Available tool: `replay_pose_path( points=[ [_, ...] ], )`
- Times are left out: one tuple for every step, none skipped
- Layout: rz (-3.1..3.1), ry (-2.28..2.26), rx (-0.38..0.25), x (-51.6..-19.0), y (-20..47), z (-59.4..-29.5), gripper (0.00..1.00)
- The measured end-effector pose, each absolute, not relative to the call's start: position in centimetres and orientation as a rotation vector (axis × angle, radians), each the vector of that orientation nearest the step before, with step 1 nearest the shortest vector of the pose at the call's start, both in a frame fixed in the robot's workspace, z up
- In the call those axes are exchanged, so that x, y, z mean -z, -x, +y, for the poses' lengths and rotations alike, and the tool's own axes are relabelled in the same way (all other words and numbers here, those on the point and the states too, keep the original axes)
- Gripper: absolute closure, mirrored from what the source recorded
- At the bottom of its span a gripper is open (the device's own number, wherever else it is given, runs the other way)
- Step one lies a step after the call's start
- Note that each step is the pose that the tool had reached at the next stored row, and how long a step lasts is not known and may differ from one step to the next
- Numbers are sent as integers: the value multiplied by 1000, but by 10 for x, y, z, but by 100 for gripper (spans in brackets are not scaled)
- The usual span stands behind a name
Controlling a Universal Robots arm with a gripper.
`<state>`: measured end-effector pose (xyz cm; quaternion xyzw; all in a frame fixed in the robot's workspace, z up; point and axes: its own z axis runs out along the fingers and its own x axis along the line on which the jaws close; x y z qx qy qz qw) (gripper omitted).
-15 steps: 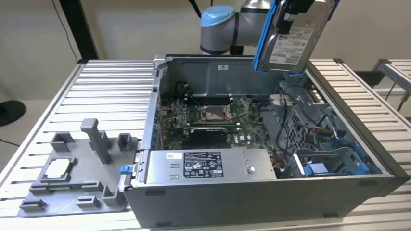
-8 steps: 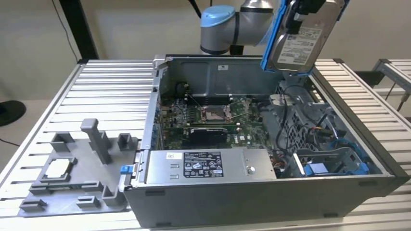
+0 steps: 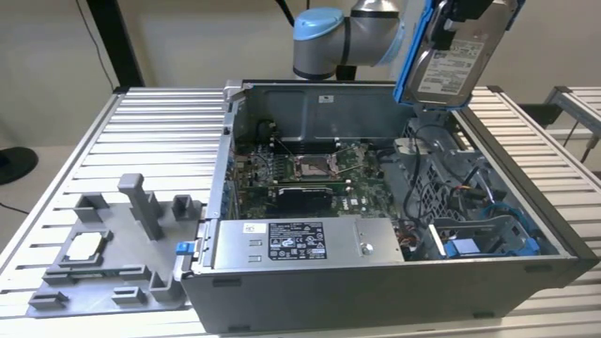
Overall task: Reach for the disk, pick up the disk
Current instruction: 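Pick up the disk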
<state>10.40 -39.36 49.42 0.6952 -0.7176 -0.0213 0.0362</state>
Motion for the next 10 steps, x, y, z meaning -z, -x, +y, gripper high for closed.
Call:
replay_pose_path(
  points=[
    [-2204,-2135,65,-494,-106,-394,100],
    [-2204,-2135,65,-494,-107,-394,100],
    [-2204,-2135,65,-494,-108,-394,100],
    [-2204,-2135,65,-494,-108,-394,100],
    [-2204,-2135,65,-494,-108,-394,100],
    [-2204,-2135,65,-494,-108,-394,100],
    [-2204,-2135,65,-494,-108,-394,100],
    [-2204,-2135,65,-494,-108,-394,100],
    [-2204,-2135,65,-494,-108,-394,100],
    [-2204,-2135,65,-494,-108,-394,100]
  ],
)
